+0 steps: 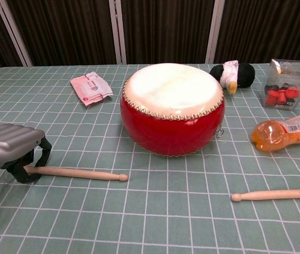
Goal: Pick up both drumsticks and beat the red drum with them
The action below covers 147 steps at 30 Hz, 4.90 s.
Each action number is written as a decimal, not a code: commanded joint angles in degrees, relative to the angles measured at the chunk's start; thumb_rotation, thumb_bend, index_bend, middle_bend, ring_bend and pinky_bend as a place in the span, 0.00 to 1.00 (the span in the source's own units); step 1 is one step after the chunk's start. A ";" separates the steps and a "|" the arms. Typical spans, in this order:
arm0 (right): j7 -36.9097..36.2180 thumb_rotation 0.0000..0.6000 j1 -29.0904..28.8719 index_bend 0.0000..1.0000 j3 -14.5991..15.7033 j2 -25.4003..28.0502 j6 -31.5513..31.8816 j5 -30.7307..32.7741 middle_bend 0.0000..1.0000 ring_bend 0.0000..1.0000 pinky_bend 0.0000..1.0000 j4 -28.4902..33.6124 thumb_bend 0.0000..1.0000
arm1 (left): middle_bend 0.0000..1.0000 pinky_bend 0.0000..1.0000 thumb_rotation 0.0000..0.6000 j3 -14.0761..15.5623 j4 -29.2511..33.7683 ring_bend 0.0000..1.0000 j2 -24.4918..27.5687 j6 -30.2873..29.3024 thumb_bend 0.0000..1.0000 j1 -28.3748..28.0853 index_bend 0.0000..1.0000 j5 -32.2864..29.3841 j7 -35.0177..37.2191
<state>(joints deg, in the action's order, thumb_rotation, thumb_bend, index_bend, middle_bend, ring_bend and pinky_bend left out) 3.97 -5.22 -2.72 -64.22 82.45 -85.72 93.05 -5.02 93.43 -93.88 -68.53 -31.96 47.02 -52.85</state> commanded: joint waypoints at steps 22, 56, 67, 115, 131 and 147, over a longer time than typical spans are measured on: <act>0.21 1.00 -0.30 0.03 0.72 0.45 -0.33 -1.56 0.14 0.16 0.07 0.18 0.31 | 1.00 1.00 1.00 -2.44 20.89 1.00 19.94 -6.29 0.57 5.24 0.78 14.29 20.32; 28.42 1.00 -9.79 0.49 -0.32 -14.99 -15.47 10.38 1.00 1.00 0.92 5.61 0.33 | 1.00 1.00 1.00 -1.88 25.77 1.00 30.06 -4.84 0.57 8.26 0.78 16.68 30.72; 32.50 1.00 -10.66 0.51 0.47 -18.62 -15.67 13.64 1.00 1.00 0.92 3.35 0.34 | 1.00 1.00 1.00 -1.58 25.97 1.00 30.28 -4.79 0.57 8.43 0.78 17.12 31.08; 33.03 1.00 -11.53 0.89 1.38 -17.22 -15.17 22.56 1.00 1.00 0.92 1.80 0.52 | 1.00 1.00 1.00 -1.77 25.97 1.00 31.06 -4.38 0.57 8.39 0.78 16.45 32.16; 17.05 1.00 -12.27 0.98 -7.34 2.92 -14.51 26.90 1.00 1.00 0.95 26.67 0.65 | 1.00 1.00 1.00 -2.96 25.21 1.00 31.14 -3.38 0.57 7.35 0.78 15.11 32.72; 13.60 1.00 -22.36 0.99 -17.01 10.75 -17.24 48.98 1.00 1.00 0.95 31.34 0.66 | 1.00 1.00 1.00 -11.32 20.41 1.00 31.27 4.70 0.58 -3.96 0.79 4.69 28.54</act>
<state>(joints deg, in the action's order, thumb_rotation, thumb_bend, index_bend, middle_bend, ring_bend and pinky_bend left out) 16.19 -24.84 -18.24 -53.19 65.46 -40.45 124.71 -14.93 115.20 -62.41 -65.27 -33.96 53.64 -23.08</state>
